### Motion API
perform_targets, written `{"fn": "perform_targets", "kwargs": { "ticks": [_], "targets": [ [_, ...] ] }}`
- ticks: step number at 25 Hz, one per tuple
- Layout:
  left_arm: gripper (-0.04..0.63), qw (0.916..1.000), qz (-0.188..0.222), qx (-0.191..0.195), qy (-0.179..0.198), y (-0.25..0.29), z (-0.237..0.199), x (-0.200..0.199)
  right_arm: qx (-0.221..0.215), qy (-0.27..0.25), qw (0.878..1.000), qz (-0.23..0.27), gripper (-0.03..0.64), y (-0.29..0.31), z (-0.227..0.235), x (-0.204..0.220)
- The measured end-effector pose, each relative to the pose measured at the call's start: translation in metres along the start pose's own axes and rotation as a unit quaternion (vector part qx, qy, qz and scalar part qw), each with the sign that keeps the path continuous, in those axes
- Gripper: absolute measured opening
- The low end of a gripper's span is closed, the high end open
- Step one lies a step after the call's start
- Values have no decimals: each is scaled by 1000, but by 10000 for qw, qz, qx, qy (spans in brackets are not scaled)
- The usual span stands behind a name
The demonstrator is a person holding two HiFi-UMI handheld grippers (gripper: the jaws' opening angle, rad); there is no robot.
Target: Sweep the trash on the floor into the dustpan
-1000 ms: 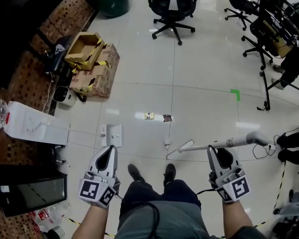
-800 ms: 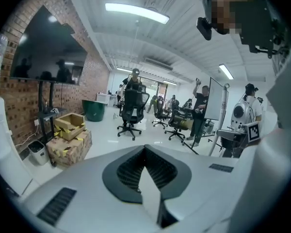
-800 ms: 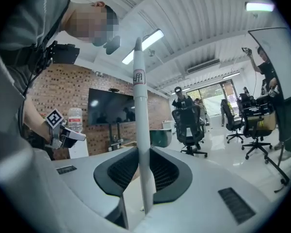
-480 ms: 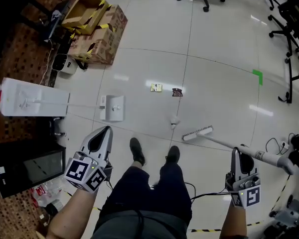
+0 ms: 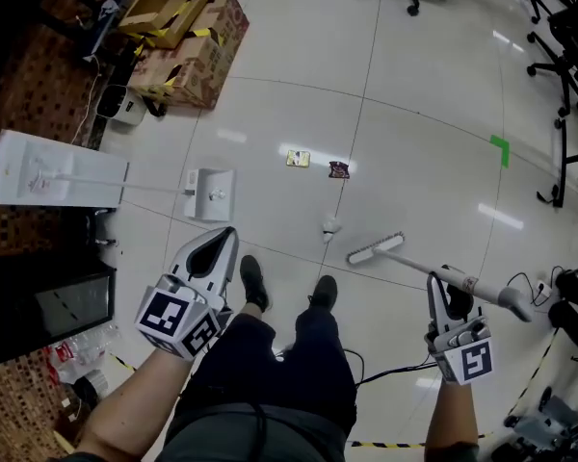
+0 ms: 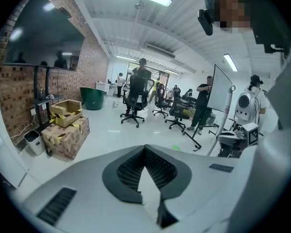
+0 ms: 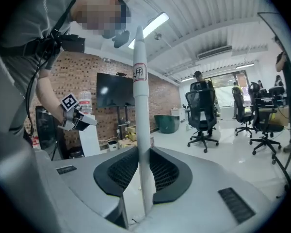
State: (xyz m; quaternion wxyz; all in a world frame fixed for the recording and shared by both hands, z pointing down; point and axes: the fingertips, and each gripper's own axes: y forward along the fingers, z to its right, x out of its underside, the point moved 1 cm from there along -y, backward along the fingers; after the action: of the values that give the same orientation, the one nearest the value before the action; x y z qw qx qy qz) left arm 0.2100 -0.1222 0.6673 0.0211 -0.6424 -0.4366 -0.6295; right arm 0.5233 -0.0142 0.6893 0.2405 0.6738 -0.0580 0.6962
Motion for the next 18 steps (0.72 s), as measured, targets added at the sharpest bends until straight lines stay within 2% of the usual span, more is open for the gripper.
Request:
{"fn": "perform_targets", "kwargs": {
  "ticks": [4,8,18],
  "targets": [
    [6,9999,-33,-82,-83,-9,-7,11,-433,-151,9983,-356,98,12,-13,21],
    [6,9998,-69,-125,-129,-14,-12,30,-651,-275,9966,-415,98,29,-26,39],
    [6,9997,-1,-175,-167,-31,-19,29,-1013,-275,9928,-582,98,62,-53,37]
  ]
}}
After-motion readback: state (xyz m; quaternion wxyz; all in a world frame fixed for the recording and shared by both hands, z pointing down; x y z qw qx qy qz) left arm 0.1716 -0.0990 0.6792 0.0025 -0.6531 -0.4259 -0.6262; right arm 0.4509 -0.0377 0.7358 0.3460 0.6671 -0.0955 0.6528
